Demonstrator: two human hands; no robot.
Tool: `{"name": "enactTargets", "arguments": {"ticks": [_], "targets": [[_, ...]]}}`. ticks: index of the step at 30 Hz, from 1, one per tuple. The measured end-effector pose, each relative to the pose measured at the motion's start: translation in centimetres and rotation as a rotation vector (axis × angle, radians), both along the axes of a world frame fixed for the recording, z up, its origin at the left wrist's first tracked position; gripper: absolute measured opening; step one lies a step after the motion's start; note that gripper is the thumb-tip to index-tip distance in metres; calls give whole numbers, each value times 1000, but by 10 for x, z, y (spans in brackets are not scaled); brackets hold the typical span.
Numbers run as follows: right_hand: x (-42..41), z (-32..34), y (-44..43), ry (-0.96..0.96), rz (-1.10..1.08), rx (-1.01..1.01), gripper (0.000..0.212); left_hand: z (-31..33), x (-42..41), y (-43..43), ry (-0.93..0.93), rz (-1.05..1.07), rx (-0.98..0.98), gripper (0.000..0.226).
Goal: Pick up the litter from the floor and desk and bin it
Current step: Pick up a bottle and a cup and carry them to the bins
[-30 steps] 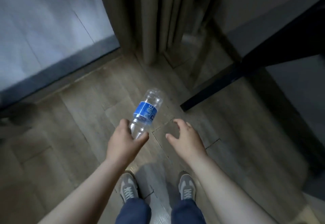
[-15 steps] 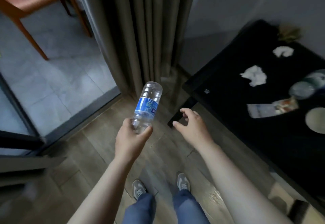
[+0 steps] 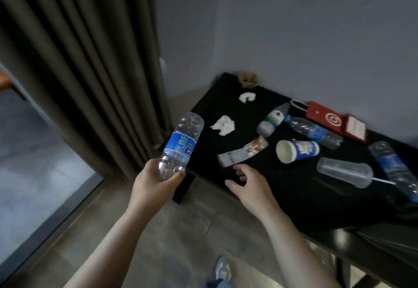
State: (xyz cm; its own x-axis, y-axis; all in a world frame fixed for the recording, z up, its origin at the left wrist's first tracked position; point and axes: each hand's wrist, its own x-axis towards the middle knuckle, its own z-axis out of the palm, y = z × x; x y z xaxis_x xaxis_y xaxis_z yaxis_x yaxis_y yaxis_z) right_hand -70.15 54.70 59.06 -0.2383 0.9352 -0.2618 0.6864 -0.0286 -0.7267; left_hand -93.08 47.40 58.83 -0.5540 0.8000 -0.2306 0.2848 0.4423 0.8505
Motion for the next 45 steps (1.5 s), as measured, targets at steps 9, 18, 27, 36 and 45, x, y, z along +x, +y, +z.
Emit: {"name": "enactTargets", "arguments": {"ticks": [9,18,27,36,45], "targets": [[129,17,40,-22,-125,-36,56,21,110,69,43,-173,34,48],[181,4,49,-54,-226,-110,55,18,157,112,98,-317,-10,52],[175,5,70,-54,-396,-149,56,25,146,176,54,-508,-30,57],[147,-6,93,-68,-558,-198,55,13,112,234,17,-575,-60,45],[167,-25,153,-148,-583,-257,60,11,129,269,69,-638,-42,42]]}}
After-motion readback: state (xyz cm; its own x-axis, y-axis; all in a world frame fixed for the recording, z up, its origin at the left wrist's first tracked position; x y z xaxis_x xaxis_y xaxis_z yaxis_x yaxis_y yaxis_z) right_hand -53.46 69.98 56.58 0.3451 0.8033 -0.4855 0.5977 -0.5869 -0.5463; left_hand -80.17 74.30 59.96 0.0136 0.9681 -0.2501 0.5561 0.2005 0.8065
